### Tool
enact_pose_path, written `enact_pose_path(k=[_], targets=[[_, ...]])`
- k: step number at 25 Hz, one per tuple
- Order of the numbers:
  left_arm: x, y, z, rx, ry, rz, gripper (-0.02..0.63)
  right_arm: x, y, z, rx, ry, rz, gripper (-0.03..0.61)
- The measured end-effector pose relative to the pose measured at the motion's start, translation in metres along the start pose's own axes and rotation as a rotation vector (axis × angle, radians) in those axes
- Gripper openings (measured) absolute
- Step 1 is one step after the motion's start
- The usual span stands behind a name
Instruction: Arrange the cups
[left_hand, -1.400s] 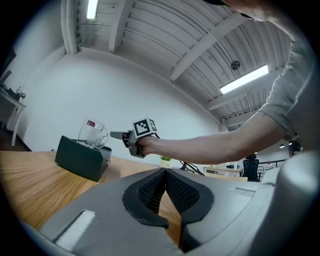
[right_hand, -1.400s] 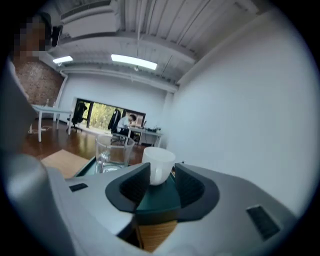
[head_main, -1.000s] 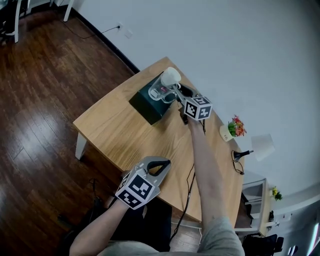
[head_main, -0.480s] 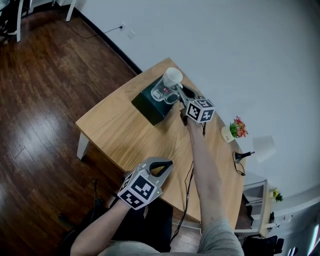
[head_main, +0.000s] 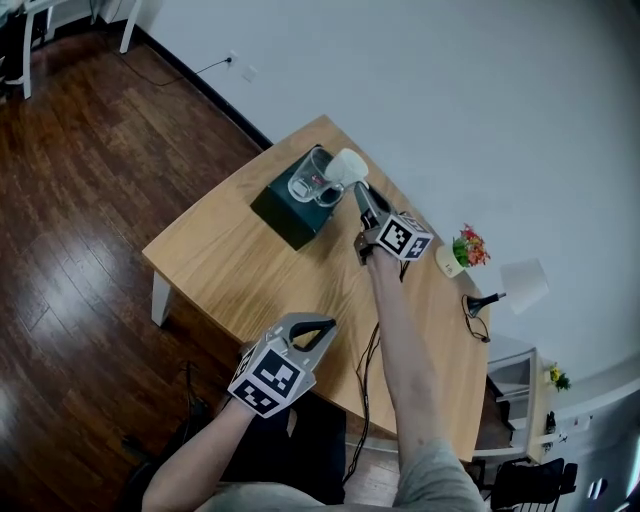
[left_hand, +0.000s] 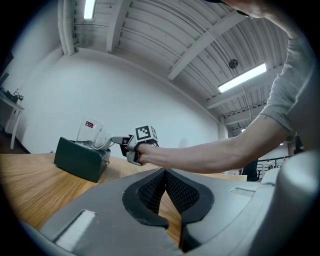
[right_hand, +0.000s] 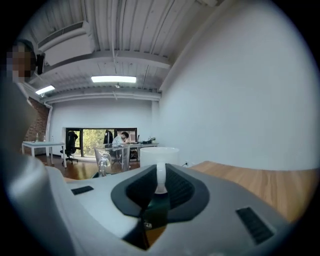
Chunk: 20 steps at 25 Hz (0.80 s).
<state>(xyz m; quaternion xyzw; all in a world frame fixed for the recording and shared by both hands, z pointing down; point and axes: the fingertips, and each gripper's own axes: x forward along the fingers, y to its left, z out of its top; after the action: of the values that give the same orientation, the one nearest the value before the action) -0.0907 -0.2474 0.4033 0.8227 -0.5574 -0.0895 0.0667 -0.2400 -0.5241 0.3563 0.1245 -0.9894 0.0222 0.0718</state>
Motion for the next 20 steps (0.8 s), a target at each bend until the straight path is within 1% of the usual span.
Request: enact_pose_path(k=[4, 7, 9, 11, 14, 16, 17, 20], targets=[[0.000, 0.000, 0.001, 0.002, -0.003, -0.005, 0.011, -0.056, -0.015, 0.012, 0.051, -0.084, -0.052, 0.063], [-0.002, 0.002, 0.002, -0.009, -0.011, -0.006, 0.011, -0.123, -0.030, 0.002, 0.059, -0.102, -0.116, 0.063], [-0.004, 0.003, 0.002, -0.006, -0.011, -0.004, 0.009, -0.177, -0.042, -0.019, 0.060, -0.073, -0.179, 0.063], [-0.004, 0.003, 0.002, -0.008, -0.013, -0.002, 0.009, -0.233, -0.052, -0.044, 0.052, -0.018, -0.243, 0.063], [-0.005, 0.002, 0.000, -0.044, -0.030, -0.024, 0.010, -0.309, -0.054, -0.078, 0.040, 0.057, -0.321, 0.064], [-0.005, -0.003, -0.002, -0.065, -0.030, -0.053, 0.009, -0.348, -0.050, -0.099, 0.024, 0.096, -0.360, 0.063], [-0.004, -0.008, -0.003, -0.063, -0.022, -0.065, 0.009, -0.363, -0.046, -0.108, 0.014, 0.112, -0.375, 0.063], [0.004, -0.028, -0.010, -0.029, 0.023, -0.105, 0.009, -0.404, -0.040, -0.127, 0.006, 0.126, -0.414, 0.063]])
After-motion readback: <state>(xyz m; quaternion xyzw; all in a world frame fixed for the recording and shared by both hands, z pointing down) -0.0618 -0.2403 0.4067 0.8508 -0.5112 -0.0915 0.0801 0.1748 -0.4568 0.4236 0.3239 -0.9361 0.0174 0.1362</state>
